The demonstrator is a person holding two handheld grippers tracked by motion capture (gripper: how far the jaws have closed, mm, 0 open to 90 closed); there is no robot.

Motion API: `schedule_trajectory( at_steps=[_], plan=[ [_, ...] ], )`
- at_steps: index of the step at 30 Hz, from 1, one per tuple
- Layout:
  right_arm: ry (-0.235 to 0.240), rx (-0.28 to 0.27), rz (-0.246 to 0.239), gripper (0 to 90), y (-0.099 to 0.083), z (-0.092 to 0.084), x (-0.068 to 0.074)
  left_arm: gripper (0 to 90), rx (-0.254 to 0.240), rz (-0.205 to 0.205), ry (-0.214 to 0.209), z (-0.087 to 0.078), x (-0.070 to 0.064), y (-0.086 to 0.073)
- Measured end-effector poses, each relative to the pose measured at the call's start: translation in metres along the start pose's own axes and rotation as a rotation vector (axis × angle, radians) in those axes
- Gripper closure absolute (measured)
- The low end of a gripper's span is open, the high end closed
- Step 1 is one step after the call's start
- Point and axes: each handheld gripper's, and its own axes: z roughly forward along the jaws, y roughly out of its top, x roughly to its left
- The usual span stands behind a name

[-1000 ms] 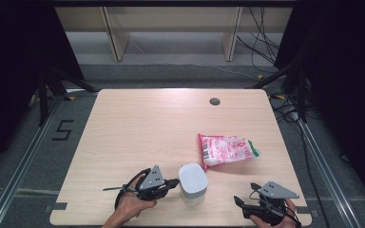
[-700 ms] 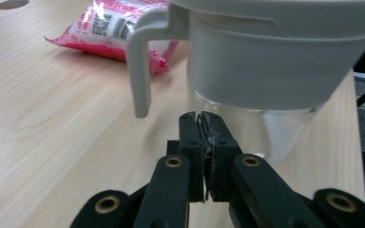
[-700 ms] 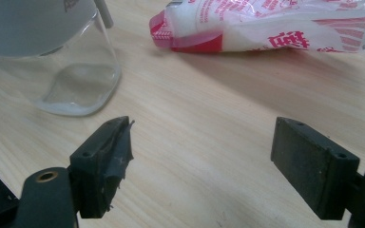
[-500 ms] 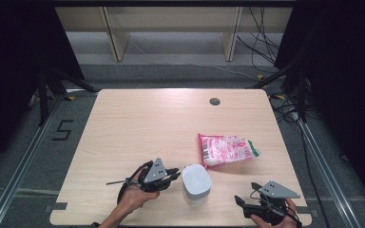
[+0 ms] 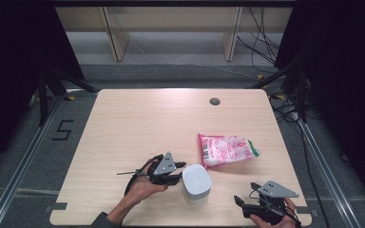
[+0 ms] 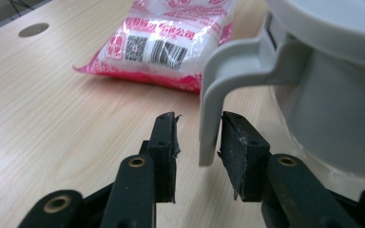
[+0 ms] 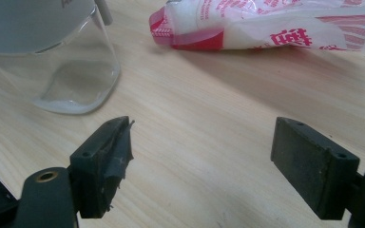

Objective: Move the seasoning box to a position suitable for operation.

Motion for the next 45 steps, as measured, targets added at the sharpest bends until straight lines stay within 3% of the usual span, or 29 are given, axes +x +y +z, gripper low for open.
schedule_trajectory(
  at_steps=[2,3,6,7,8,9,11,13,16,18,19,20,22,25,26,30,34,35,36,37,38,39,40,42,43,45],
  plan=[
    [-0.016,0.0,0.0,22.2,0.0,0.001,0.0,74.4,-0.008,-0.007,-0.017,0.004,0.0,0.002],
    [0.001,0.0,0.001,22.2,0.0,0.0,0.0,78.2,-0.007,-0.007,-0.023,0.004,-0.002,0.002],
    [0.002,0.0,0.001,22.2,0.0,0.0,0.0,81.1,-0.004,-0.02,-0.006,0.002,-0.004,0.001],
    [0.002,0.0,0.001,22.1,0.0,0.0,0.0,81.1,0.005,-0.027,0.007,-0.001,-0.002,0.0],
    [-0.001,0.009,0.039,22.2,0.0,-0.002,0.003,81.2,0.002,-0.037,0.022,-0.004,-0.001,-0.002],
    [-0.002,0.006,0.029,22.2,0.0,-0.002,0.002,81.1,0.002,-0.067,0.062,-0.011,0.003,-0.008],
    [-0.001,-0.002,0.017,22.2,0.0,-0.001,0.0,81.0,0.003,-0.083,0.075,-0.015,0.006,-0.01],
    [-0.002,-0.001,0.019,22.2,0.0,-0.001,0.0,80.5,0.01,-0.115,0.123,-0.029,0.008,-0.018],
    [-0.003,-0.001,0.021,22.2,0.0,-0.001,0.0,79.5,0.01,-0.135,0.135,-0.037,0.007,-0.023],
    [-0.011,0.007,0.048,22.2,0.0,-0.001,0.003,77.9,0.007,-0.152,0.155,-0.046,0.004,-0.028],
    [-0.008,-0.001,0.001,22.2,0.0,-0.001,-0.001,77.4,0.013,-0.151,0.165,-0.05,0.003,-0.03],
    [-0.023,0.001,0.009,22.2,0.0,0.0,0.0,76.9,0.009,-0.161,0.167,-0.053,0.002,-0.032],
    [-0.005,-0.001,0.005,22.2,0.0,0.0,0.0,76.1,0.01,-0.163,0.192,-0.061,-0.004,-0.037],
    [-0.009,-0.001,0.008,22.2,0.0,-0.001,-0.001,75.4,0.009,-0.168,0.199,-0.067,-0.008,-0.04],
    [-0.007,0.007,0.049,22.2,0.0,-0.002,0.002,74.9,0.005,-0.171,0.2,-0.068,-0.009,-0.041],
    [-0.024,0.003,0.03,22.2,0.0,0.0,0.001,73.5,-0.008,-0.183,0.209,-0.077,-0.017,-0.047],
    [-0.006,-0.004,0.012,22.1,0.0,0.0,0.0,69.4,-0.004,-0.188,0.173,-0.086,-0.018,-0.049],
    [-0.01,0.002,-0.015,22.2,0.0,0.0,-0.002,63.8,-0.015,-0.153,0.174,-0.089,-0.013,-0.047],
    [-0.009,0.0,0.016,22.2,0.0,-0.001,0.001,62.3,-0.014,-0.115,0.177,-0.09,-0.012,-0.044],
    [-0.009,-0.001,0.014,22.1,0.0,-0.001,0.001,60.1,-0.017,-0.078,0.185,-0.09,-0.013,-0.042],
    [-0.009,-0.001,0.014,22.1,0.0,-0.001,0.001,57.7,-0.017,-0.078,0.185,-0.09,-0.013,-0.042],
    [-0.008,-0.001,0.014,22.2,0.0,-0.001,0.001,57.7,-0.019,-0.022,0.185,-0.091,-0.013,-0.038],
    [-0.008,0.001,0.019,22.1,0.0,0.0,0.001,55.0,-0.012,0.005,0.141,-0.091,-0.013,-0.033],
    [-0.015,0.004,0.005,22.2,0.0,0.001,0.0,55.3,-0.006,0.022,0.119,-0.09,-0.012,-0.031],
    [-0.004,0.002,0.005,22.2,0.0,0.0,0.0,57.2,-0.026,0.032,0.1,-0.087,-0.011,-0.03],
    [-0.004,0.0,0.001,22.2,0.0,0.0,0.0,58.3,-0.03,0.02,0.09,-0.087,-0.01,-0.032]
  ],
)
